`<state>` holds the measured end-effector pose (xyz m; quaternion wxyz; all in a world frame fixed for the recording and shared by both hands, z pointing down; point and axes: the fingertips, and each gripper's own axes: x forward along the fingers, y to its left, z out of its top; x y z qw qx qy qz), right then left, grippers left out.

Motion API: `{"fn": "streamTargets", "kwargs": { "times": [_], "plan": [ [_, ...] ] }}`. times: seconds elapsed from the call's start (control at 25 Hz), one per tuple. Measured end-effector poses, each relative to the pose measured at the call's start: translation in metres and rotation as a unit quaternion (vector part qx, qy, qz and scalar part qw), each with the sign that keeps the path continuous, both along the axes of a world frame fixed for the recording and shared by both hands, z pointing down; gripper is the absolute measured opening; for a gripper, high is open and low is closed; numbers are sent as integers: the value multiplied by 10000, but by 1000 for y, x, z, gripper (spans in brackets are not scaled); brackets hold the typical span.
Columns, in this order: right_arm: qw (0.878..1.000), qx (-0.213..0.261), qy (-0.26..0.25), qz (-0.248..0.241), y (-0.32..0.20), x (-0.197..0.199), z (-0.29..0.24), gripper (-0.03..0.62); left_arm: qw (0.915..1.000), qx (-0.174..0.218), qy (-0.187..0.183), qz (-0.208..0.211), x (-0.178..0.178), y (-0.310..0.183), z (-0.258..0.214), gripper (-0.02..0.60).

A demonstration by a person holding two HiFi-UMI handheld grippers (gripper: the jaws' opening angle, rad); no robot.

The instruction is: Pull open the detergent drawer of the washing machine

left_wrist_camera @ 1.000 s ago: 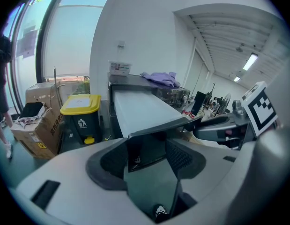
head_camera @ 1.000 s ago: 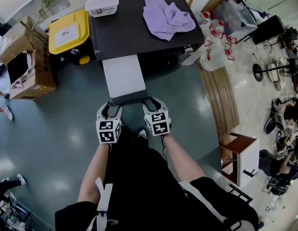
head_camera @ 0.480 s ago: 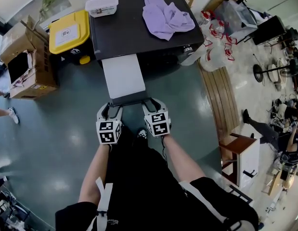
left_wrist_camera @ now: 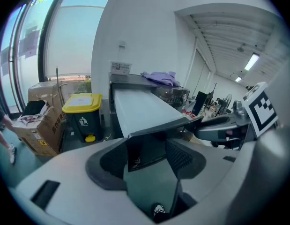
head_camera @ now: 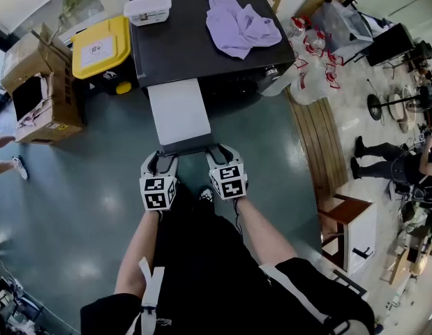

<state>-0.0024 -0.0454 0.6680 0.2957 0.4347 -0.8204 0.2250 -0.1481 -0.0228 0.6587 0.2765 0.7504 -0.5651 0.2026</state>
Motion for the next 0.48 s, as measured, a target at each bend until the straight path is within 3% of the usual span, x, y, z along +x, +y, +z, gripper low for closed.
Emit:
{"fn": "streamTargets", "kwargs": {
  "times": [0.48],
  "plan": [
    [10000, -28, -11, 21, 9, 2, 1, 163, 10000, -13, -6, -13, 2, 8, 1, 250]
  ]
}}
